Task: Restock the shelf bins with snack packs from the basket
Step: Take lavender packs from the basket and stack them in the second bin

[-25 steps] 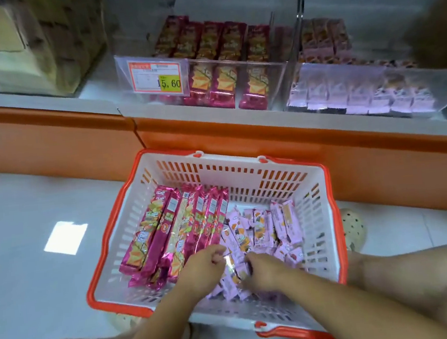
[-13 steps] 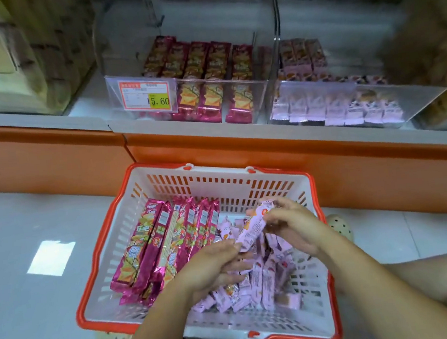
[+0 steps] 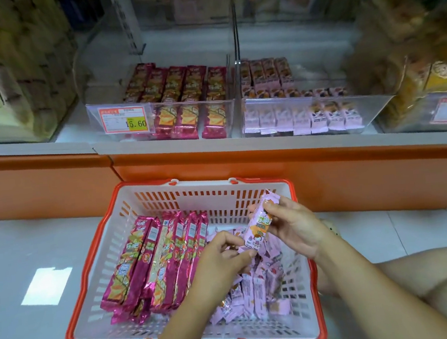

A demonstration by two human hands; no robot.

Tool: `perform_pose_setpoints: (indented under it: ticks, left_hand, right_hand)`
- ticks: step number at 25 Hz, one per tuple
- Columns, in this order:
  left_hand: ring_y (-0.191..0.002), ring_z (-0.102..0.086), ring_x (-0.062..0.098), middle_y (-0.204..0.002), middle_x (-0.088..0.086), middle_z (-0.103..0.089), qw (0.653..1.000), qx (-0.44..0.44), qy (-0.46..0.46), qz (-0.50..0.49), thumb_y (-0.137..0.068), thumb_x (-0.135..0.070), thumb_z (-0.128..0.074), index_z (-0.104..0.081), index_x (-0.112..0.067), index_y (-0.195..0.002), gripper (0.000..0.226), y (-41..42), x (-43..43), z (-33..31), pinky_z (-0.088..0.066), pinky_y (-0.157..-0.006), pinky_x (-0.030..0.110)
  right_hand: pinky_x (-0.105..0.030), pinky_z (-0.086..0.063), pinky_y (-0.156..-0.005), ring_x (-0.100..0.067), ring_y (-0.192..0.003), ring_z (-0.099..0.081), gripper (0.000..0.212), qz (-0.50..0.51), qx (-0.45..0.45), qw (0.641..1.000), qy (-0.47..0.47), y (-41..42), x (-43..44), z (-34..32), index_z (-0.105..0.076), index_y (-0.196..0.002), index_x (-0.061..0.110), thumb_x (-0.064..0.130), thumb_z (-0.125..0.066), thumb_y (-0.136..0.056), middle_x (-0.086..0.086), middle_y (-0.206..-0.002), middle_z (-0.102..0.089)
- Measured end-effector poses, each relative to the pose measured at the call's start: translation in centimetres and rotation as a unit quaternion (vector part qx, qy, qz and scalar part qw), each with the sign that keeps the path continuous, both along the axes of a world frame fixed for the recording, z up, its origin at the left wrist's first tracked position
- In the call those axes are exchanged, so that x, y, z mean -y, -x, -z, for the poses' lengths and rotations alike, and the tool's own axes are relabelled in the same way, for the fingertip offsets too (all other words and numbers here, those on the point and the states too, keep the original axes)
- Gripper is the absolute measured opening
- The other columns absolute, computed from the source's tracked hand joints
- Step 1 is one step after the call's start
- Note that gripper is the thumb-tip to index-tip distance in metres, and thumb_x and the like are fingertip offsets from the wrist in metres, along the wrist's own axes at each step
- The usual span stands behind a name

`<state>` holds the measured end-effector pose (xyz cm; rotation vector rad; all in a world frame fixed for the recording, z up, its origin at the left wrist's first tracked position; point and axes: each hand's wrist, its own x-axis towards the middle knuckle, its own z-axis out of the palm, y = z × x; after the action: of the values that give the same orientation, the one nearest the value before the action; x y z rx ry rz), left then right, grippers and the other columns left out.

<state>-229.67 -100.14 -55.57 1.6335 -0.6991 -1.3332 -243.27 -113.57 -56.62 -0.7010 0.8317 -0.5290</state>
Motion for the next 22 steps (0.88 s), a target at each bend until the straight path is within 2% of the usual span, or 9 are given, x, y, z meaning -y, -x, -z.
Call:
perform_pose_setpoints:
  ticks: [2,5,7,9,11,14,17,19,22]
  left_hand:
    - [-0.066,-0.066,0.024,-0.094,0.024,-0.067,1.000,0.000,0.000,-0.028,-0.082,-0.005,-0.071,-0.055,0.003,-0.095,0.022,0.0,0.0,-0.2,-0.059,-0.068,0.031]
    - [-0.063,-0.063,0.025,-0.093,0.028,-0.066,0.998,-0.010,0.012,-0.059,-0.078,-0.004,-0.075,-0.055,0.004,-0.088,0.024,0.3,0.2,-0.5,-0.056,-0.060,0.031]
    - [-0.065,-0.065,0.021,-0.092,0.019,-0.071,0.997,0.013,0.050,-0.054,-0.070,-0.004,-0.080,-0.060,-0.004,-0.078,0.021,0.2,1.1,-1.7,-0.053,-0.060,0.027]
    - [-0.079,-0.070,0.011,-0.099,-0.003,-0.073,0.987,0.076,0.136,-0.028,-0.063,-0.012,-0.084,-0.069,-0.022,-0.076,0.023,-0.3,3.0,-5.4,-0.052,-0.064,0.019]
    - [-0.095,-0.065,-0.002,-0.110,-0.022,-0.066,0.950,0.190,0.246,0.012,-0.064,-0.029,-0.084,-0.068,-0.043,-0.095,0.037,-1.6,5.3,-10.6,-0.050,-0.070,0.011]
    - [-0.113,-0.052,-0.010,-0.124,-0.032,-0.053,0.857,0.370,0.359,-0.001,-0.079,-0.049,-0.065,-0.055,-0.044,-0.124,0.046,-4.6,10.5,-16.9,-0.042,-0.091,0.007]
    - [-0.128,-0.042,-0.001,-0.142,-0.018,-0.044,0.801,0.515,0.303,0.013,-0.091,-0.050,-0.049,-0.034,-0.034,-0.144,0.057,-7.2,17.1,-19.0,-0.032,-0.102,0.016]
    - [-0.132,-0.043,0.012,-0.147,-0.006,-0.043,0.826,0.510,0.239,0.043,-0.095,-0.047,-0.043,-0.027,-0.031,-0.148,0.057,-8.2,20.1,-17.8,-0.036,-0.103,0.025]
    - [-0.121,-0.053,0.016,-0.136,-0.002,-0.056,0.858,0.455,0.224,0.081,-0.095,-0.053,-0.028,-0.034,-0.032,-0.144,0.053,-8.6,21.2,-15.2,-0.046,-0.095,0.030]
  right_hand:
    - [-0.032,-0.057,-0.078,-0.022,-0.090,-0.068,0.036,-0.011,0.003,1.000,0.007,0.0,-0.2,-0.7,-0.054,-0.118,0.004,0.012,-0.063,-0.084,-0.013,-0.096,-0.071]
    - [-0.035,-0.054,-0.079,-0.021,-0.084,-0.066,0.048,-0.089,-0.035,0.993,0.075,0.2,-0.9,-2.7,-0.054,-0.127,0.016,0.014,-0.072,-0.082,-0.010,-0.097,-0.064]
    - [-0.037,-0.055,-0.081,-0.024,-0.087,-0.066,0.059,-0.092,-0.059,0.982,0.152,0.6,-1.0,-5.0,-0.054,-0.130,0.025,0.009,-0.074,-0.077,-0.010,-0.100,-0.065]
    - [-0.034,-0.056,-0.080,-0.023,-0.086,-0.068,0.065,-0.043,-0.070,0.966,0.243,0.9,0.1,-9.6,-0.051,-0.132,0.022,0.008,-0.076,-0.073,-0.007,-0.096,-0.066]
    - [-0.025,-0.057,-0.068,-0.015,-0.076,-0.069,0.055,0.047,-0.090,0.943,0.316,1.5,3.2,-15.1,-0.053,-0.125,0.011,0.004,-0.076,-0.075,0.000,-0.081,-0.067]
    - [-0.023,-0.055,-0.059,-0.010,-0.068,-0.070,0.035,0.120,-0.182,0.890,0.401,1.8,10.6,-22.0,-0.060,-0.113,0.012,0.009,-0.072,-0.081,0.001,-0.081,-0.072]
    - [-0.022,-0.057,-0.056,-0.009,-0.063,-0.071,0.035,0.119,-0.279,0.863,0.404,0.4,19.2,-22.6,-0.063,-0.117,0.009,0.007,-0.071,-0.083,-0.006,-0.086,-0.072]
    - [-0.031,-0.060,-0.069,-0.017,-0.072,-0.071,0.036,0.112,-0.343,0.855,0.372,-1.1,24.1,-20.4,-0.064,-0.118,0.008,0.009,-0.071,-0.083,-0.010,-0.095,-0.071]
    - [-0.042,-0.057,-0.084,-0.027,-0.083,-0.070,0.023,0.077,-0.435,0.829,0.343,-2.8,28.9,-16.8,-0.069,-0.102,0.004,0.013,-0.074,-0.081,-0.013,-0.095,-0.072]
